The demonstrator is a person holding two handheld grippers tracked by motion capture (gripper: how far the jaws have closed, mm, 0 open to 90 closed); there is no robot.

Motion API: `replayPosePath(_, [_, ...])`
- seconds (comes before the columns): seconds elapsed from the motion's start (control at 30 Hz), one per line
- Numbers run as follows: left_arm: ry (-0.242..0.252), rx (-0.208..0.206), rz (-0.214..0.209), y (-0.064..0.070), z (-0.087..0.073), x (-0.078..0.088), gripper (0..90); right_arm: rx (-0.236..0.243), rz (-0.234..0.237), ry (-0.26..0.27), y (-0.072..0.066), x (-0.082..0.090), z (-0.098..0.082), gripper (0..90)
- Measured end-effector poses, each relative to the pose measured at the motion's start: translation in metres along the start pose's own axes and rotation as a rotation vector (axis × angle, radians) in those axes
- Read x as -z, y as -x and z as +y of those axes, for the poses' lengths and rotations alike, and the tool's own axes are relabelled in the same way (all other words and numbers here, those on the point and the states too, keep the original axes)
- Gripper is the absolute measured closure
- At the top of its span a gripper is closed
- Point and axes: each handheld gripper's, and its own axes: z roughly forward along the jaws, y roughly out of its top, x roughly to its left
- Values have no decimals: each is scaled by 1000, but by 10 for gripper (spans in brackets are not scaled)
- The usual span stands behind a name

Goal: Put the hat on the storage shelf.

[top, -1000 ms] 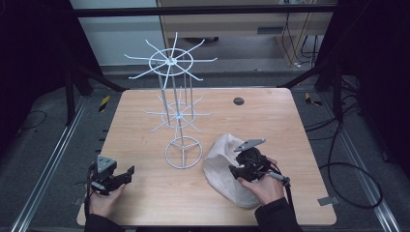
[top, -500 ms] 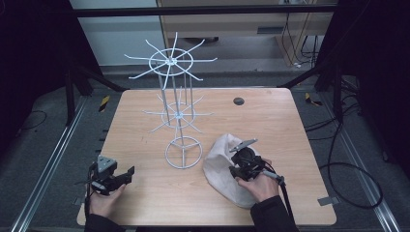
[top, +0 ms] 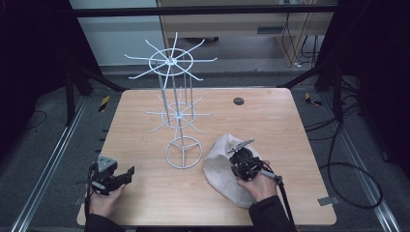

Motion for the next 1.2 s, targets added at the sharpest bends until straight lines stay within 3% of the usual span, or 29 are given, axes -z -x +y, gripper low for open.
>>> replayPosePath(0.47, [-1,0,2,0,0,0,317,-3,12,72,3,19,-6,883])
replayPosePath(0.57, [-2,0,3,0,0,0,317,-11,19,130,7,28,-10,883])
replayPosePath(0.63, [-2,0,3,0,0,0,316,-12,19,141,8,31,-12,884])
replayPosePath(0.67, [-3,0,3,0,0,0,317,-15,21,177,11,36,-14,884])
replayPosePath(0.83, [-1,1,3,0,0,0,317,-28,22,234,15,44,-18,884])
replayPosePath(0.87, [-2,1,4,0,0,0,317,-29,16,273,18,48,-21,884])
replayPosePath(1.2, [-1,3,5,0,0,0,317,-66,-17,405,26,64,-31,885])
